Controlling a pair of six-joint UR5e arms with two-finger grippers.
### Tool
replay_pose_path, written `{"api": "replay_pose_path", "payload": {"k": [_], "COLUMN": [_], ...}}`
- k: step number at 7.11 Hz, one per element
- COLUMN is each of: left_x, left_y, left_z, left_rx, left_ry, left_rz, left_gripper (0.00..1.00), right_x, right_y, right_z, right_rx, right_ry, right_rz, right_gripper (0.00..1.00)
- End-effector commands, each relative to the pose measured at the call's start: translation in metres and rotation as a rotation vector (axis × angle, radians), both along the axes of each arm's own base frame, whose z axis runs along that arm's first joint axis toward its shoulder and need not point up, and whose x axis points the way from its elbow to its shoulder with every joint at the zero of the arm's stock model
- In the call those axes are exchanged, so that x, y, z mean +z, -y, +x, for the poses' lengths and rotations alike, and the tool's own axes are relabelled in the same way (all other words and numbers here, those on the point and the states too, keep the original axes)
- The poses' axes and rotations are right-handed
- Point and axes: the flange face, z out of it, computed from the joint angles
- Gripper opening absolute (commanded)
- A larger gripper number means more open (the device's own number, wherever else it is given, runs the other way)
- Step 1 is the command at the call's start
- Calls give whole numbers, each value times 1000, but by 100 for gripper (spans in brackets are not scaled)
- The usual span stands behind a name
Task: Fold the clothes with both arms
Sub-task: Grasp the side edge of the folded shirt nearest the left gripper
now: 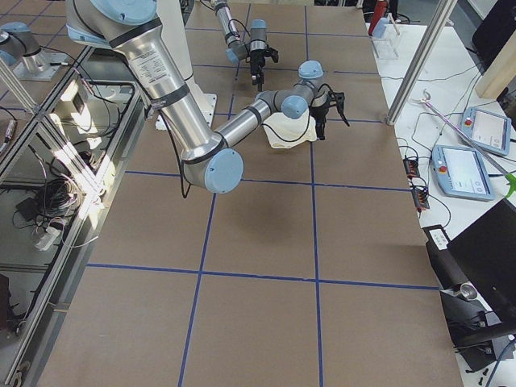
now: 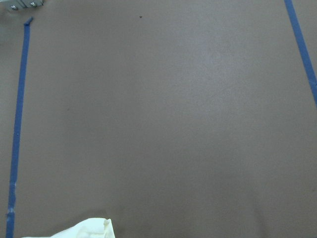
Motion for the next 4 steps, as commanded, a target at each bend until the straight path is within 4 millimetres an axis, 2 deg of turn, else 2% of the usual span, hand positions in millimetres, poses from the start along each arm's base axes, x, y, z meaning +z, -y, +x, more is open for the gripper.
{"api": "replay_pose_path", "payload": {"k": [1, 2, 3, 4], "left_x": [-5, -16, -15, -4], "left_y": [23, 42, 52, 54], "left_z": [7, 11, 14, 21], "left_rx": [-144, -197, -211, -213], "left_ry": [65, 95, 135, 165], "left_rz": [-87, -157, -179, -190], "left_gripper": [97, 88, 85, 80], "right_x": [-1, -1, 0, 0], "right_y": [0, 0, -1, -1], "right_z": [-1, -1, 0, 0], "right_rx": [0, 0, 1, 1], "right_ry": [2, 2, 1, 3], "right_rz": [0, 0, -3, -1], "right_gripper": [100, 100, 100, 100]}}
